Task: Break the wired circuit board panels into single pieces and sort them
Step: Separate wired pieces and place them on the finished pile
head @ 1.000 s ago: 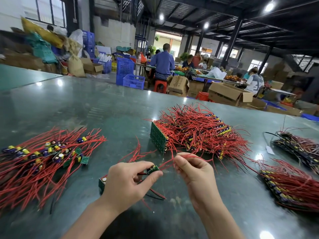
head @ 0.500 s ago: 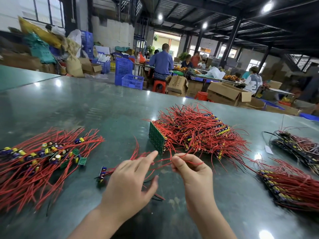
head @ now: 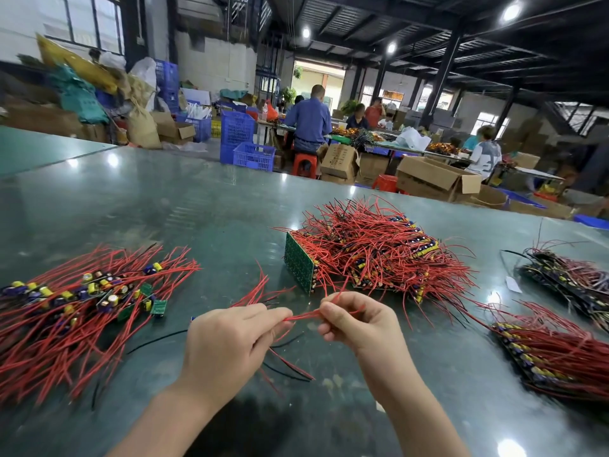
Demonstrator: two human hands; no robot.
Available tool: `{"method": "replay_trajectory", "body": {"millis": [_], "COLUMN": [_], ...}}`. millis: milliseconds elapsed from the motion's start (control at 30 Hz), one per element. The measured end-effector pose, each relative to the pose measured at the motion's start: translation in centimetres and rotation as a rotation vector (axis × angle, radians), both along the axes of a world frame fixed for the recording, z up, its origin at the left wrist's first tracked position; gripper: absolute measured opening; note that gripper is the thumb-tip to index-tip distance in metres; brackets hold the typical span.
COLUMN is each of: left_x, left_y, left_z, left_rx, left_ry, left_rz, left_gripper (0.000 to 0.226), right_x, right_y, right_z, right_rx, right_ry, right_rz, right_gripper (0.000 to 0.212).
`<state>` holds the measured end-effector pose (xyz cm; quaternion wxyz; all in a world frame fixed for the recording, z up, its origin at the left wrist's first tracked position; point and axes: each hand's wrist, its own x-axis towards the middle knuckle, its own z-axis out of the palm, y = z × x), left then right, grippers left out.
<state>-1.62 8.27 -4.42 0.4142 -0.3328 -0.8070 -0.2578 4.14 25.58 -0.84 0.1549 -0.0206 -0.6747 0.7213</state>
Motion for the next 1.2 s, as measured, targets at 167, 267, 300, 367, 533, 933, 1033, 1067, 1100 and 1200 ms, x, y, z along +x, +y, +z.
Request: {"method": "replay_trajectory", "body": {"millis": [167, 267, 300, 367, 533, 933, 1033, 1067, 1100, 1200], "left_x": [0.2, 0.2, 0.2, 0.2, -0.3, -0.3, -0.1, -0.1, -0.1, -0.4], "left_y": [0.4, 0.7, 0.7, 0.7, 0.1, 0.4, 0.8, 0.7, 0.6, -0.1], "left_z": [0.2, 0.2, 0.2, 0.1, -0.1, -0.5, -0.8, -0.8, -0.7, -0.6], "left_rx": [0.064, 0.083, 0.076, 0.059, 0.065, 0.106, 0.11, 0.116, 0.127, 0.162], "left_ry": [-0.039, -0.007, 0.0, 0.005, -0.003, 0.014, 0.003, -0.007, -0.021, -0.061], "left_rz": [-0.069, -0.063, -0.053, -0.034, -0.01, -0.028, -0.06, -0.055, -0.05, -0.048], "left_gripper": [0.033, 0.039, 0.043, 0.05, 0.035, 0.049, 0.051, 0.051, 0.052, 0.048], "right_x": [-0.1, -0.2, -0.2, -0.2, -0.1, -0.6, -0.9, -0.9, -1.0, -1.0], "right_y": [-0.2, -0.8, -0.9, -1.0, 0.3, 0.2, -0.1, 0.1, 0.3, 1.1], "right_z": [0.2, -0.3, -0.4, -0.5, 0.2, -0.4, -1.0, -1.0, -1.0, -0.7], "right_rx": [-0.037, -0.124, -0.134, -0.109, -0.06, -0.316, -0.383, -0.378, -0.366, -0.273], "right_ry": [0.021, 0.048, 0.054, 0.065, 0.004, 0.067, 0.122, 0.123, 0.113, 0.046], "right_rz": [-0.098, -0.154, -0.166, -0.182, -0.126, -0.28, -0.337, -0.316, -0.276, -0.152], "right_gripper": [0.014, 0.014, 0.013, 0.012, 0.01, 0.004, 0.002, 0.002, 0.004, 0.003]}}
